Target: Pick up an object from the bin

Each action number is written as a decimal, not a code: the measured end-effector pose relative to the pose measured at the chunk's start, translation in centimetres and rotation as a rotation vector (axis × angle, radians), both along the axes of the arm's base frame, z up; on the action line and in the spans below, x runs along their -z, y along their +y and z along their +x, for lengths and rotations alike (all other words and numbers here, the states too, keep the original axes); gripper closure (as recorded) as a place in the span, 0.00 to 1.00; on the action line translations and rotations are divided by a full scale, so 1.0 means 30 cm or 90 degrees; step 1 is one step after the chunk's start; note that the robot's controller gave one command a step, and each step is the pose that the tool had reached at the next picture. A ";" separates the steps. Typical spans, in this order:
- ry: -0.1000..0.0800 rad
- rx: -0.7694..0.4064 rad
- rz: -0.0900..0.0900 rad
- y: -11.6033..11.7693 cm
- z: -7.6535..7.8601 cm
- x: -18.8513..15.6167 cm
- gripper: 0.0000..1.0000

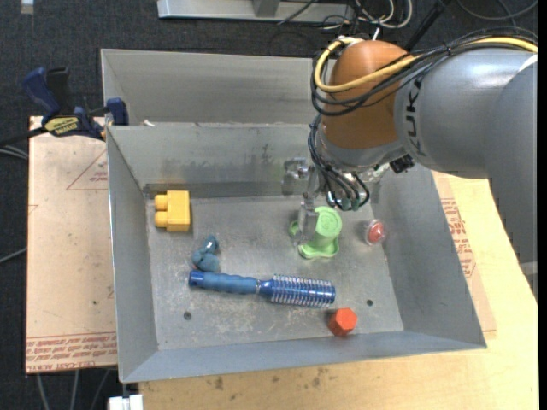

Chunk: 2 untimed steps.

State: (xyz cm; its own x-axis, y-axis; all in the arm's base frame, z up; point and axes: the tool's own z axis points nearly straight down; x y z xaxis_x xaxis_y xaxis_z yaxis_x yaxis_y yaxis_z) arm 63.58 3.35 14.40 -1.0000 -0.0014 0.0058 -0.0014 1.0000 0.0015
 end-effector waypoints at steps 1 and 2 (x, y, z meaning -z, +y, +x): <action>-0.008 -0.220 0.001 0.044 -0.270 0.246 0.00; -0.011 -0.235 -0.004 -0.249 -0.028 0.137 0.00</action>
Offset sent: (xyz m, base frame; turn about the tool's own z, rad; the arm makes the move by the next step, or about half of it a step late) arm -0.0823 0.0122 -0.0740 -0.3479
